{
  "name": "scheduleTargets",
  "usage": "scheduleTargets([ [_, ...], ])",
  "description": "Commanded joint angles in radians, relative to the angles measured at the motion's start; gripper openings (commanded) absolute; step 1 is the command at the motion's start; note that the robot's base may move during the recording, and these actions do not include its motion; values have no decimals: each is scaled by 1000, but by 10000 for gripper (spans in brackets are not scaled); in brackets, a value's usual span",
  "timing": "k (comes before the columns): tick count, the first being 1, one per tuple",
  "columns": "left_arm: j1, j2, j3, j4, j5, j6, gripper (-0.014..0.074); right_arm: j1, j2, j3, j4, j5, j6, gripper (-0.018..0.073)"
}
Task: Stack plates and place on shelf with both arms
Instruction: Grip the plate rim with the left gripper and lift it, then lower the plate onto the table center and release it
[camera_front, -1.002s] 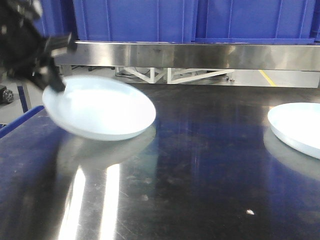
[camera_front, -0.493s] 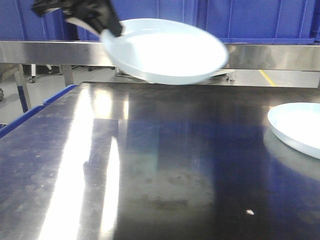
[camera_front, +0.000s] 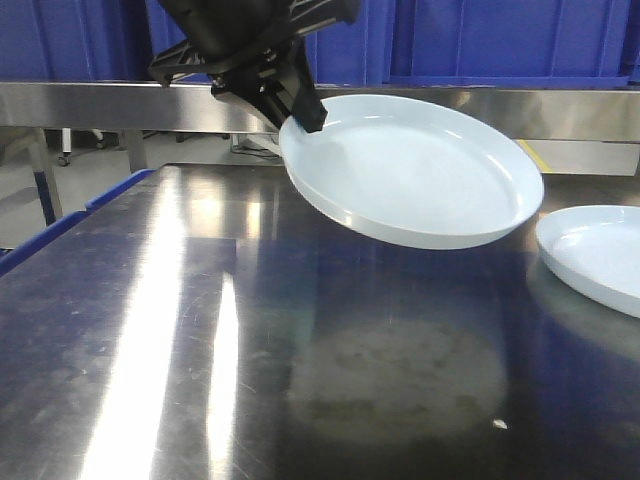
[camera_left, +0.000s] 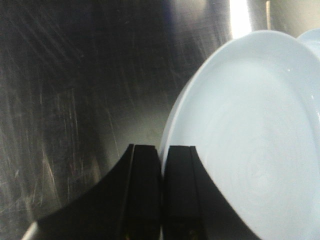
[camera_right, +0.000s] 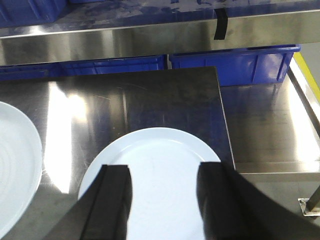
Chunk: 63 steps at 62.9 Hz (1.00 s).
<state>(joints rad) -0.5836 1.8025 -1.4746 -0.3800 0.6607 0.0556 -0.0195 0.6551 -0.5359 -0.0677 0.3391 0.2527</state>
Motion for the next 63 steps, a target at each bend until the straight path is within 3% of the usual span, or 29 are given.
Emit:
scheduleTargets([
  [1,-3,-38,-35,-10,-60,-2,89,-5,1,-37,-11,-60,-4,424],
  [41,-1,50,-35,36,-82,-5,94,-5,1,-37,-11,-59,-4,424],
  [63,-1,70,-35,51,-50,-5,242,-5,1,-37,-11,-61,-4,424],
])
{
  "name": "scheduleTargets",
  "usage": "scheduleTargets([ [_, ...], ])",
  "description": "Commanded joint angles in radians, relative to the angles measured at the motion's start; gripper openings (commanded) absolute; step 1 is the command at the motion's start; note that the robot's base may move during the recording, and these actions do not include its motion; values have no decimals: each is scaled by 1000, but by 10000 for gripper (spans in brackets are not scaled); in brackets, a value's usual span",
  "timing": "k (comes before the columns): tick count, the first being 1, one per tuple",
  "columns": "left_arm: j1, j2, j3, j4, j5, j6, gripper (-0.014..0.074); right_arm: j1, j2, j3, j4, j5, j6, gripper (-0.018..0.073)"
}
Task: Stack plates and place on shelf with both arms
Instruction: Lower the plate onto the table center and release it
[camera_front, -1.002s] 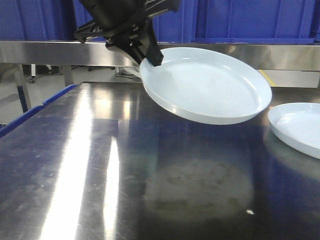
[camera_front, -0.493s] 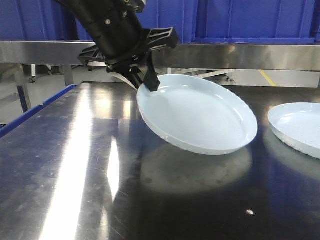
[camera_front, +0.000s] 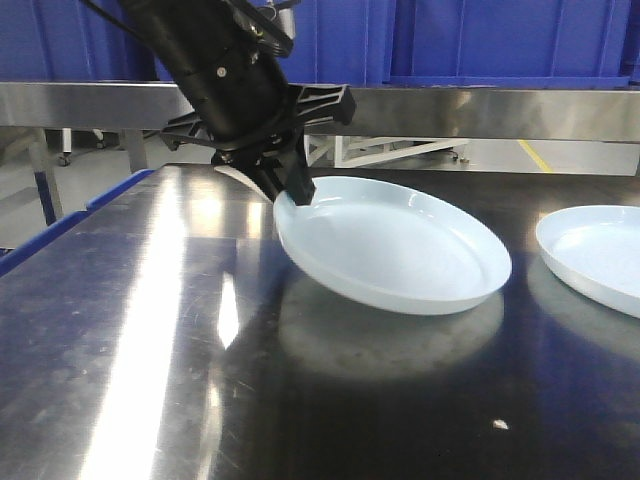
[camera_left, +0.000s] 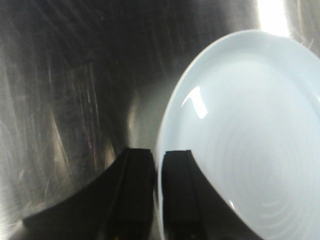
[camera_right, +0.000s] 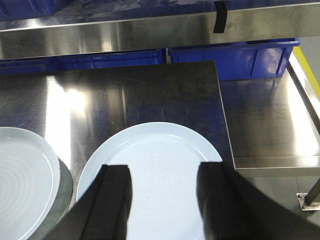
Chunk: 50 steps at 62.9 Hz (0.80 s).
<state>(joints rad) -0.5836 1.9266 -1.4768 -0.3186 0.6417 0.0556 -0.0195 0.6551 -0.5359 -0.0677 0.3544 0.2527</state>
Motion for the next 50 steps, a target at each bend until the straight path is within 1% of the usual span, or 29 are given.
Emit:
scheduleTargets([
  [1,-1,-55,-33,-10,-31,-5,246,-5,1,-37,-11,-76,-4,424],
  [29,-1,-60,-53,-8,-17,-13,250,-5,1,-37,-11,-76,-4,424],
  [44,-1,-123,-105,-8,-15,-13,250,-5,1,-37,-11,-76,-4,424],
  [50,3,-164,-129,-3,-12,-13,230,-5,1,-37,-11,-75,-4,424],
])
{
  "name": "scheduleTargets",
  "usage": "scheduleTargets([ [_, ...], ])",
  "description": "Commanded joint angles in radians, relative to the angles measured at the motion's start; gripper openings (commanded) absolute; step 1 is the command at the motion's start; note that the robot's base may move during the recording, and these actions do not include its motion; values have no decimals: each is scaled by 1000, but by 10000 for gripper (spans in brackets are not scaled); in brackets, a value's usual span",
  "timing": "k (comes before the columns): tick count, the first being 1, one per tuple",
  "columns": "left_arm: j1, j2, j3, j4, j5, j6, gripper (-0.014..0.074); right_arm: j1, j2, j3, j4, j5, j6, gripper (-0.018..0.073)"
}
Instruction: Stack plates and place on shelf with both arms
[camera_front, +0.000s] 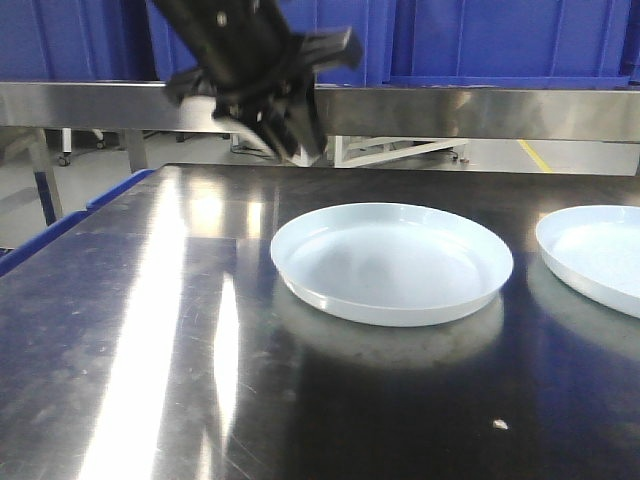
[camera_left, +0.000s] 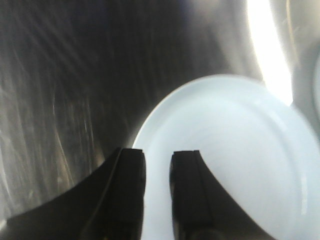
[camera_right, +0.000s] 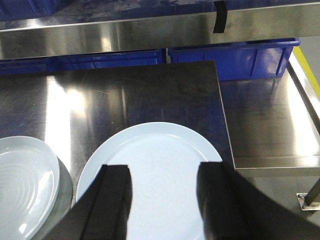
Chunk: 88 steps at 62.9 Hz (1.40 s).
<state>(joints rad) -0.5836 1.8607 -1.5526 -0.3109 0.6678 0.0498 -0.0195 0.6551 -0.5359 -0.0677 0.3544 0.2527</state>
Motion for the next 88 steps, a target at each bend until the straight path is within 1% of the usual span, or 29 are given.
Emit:
scheduleTargets([
  [1,3,-104,-57,-11,-36,-7,221,-5,1,-37,-11,-75,-4,424],
  [5,13,-130,-69,-11,-32,-7,165,-5,1,-37,-11,-75,-4,424],
  [8,28,-157,-73,-11,-32,-7,86,-5,1,-37,-11,-75,-4,424],
  [9,35,-170,-73,-11,-34,-7,78,-5,1,-37,-11,-75,-4,424],
  [12,51,-195,-73,-11,-37,-7,96,-5,1,-37,-11,-75,-4,424],
  [16,79,-236,-73,-11,-41,-7,93,-5,1,-37,-11,-75,-4,424],
  [31,214,-420,-71,-9,-41,-7,93,-5,1,-37,-11,-75,-4,424],
  [38,269,-534,-40,-9,-98,-16,93,-5,1,-37,-11,-75,-4,424],
  [49,341,-750,130,-9,-240,-24,93,-5,1,-37,-11,-75,-4,424],
  [57,378,-903,291,1,-267,-24,93,-5,1,-37,-11,-75,-4,424],
  [67,378,-1068,496,18,-311,-24,93,-5,1,-37,-11,-75,-4,424],
  [75,378,-1197,677,24,-396,-24,93,-5,1,-37,-11,-75,-4,424],
  [82,378,-1288,805,32,-459,-24,93,-5,1,-37,-11,-75,-4,424],
  [88,378,-1346,900,53,-473,-24,93,-5,1,-37,-11,-75,-4,424],
])
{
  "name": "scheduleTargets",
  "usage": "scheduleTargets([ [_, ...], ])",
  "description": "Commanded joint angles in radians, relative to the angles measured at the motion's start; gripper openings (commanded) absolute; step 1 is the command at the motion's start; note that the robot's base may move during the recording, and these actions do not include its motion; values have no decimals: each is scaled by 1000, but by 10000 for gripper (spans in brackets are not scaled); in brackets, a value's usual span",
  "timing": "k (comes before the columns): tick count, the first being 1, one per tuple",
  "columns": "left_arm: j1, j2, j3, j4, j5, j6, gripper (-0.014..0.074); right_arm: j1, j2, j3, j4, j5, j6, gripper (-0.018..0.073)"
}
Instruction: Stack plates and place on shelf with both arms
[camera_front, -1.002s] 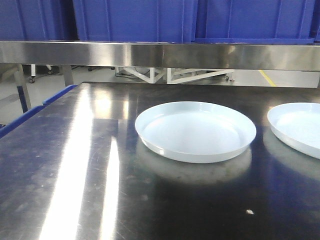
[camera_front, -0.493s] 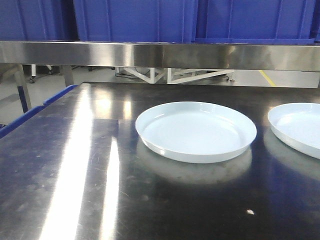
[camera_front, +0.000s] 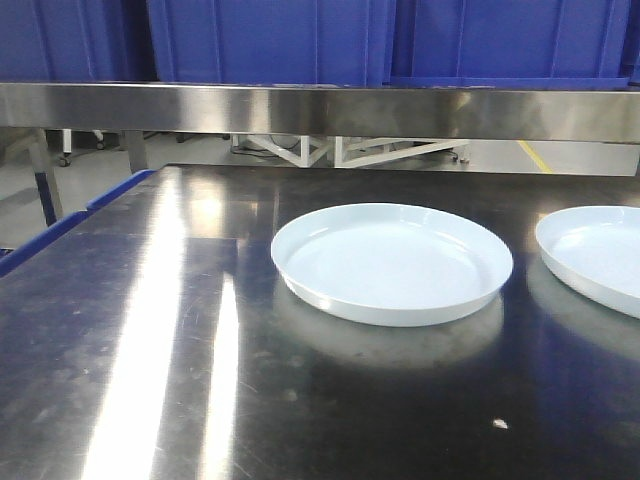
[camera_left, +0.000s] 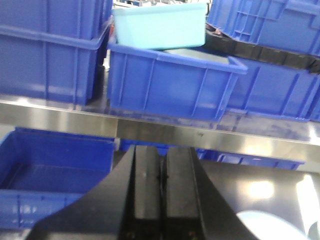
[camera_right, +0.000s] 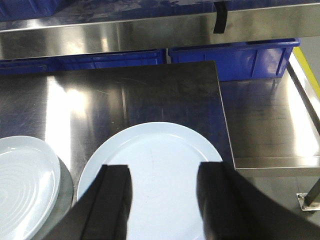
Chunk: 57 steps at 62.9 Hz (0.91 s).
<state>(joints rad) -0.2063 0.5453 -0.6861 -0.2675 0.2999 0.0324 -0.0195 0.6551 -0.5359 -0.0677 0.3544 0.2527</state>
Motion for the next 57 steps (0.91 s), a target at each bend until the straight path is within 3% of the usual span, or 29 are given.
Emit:
scheduleTargets([
  [1,1,-41,53,14,-105,-7,93,-5,1,-37,-11,-75,-4,424],
  [28,1,-142,385,44,-201,-7,87,-5,1,-37,-11,-60,-4,424],
  [57,1,-142,399,45,-233,-7,87,-5,1,-37,-11,-60,-4,424],
])
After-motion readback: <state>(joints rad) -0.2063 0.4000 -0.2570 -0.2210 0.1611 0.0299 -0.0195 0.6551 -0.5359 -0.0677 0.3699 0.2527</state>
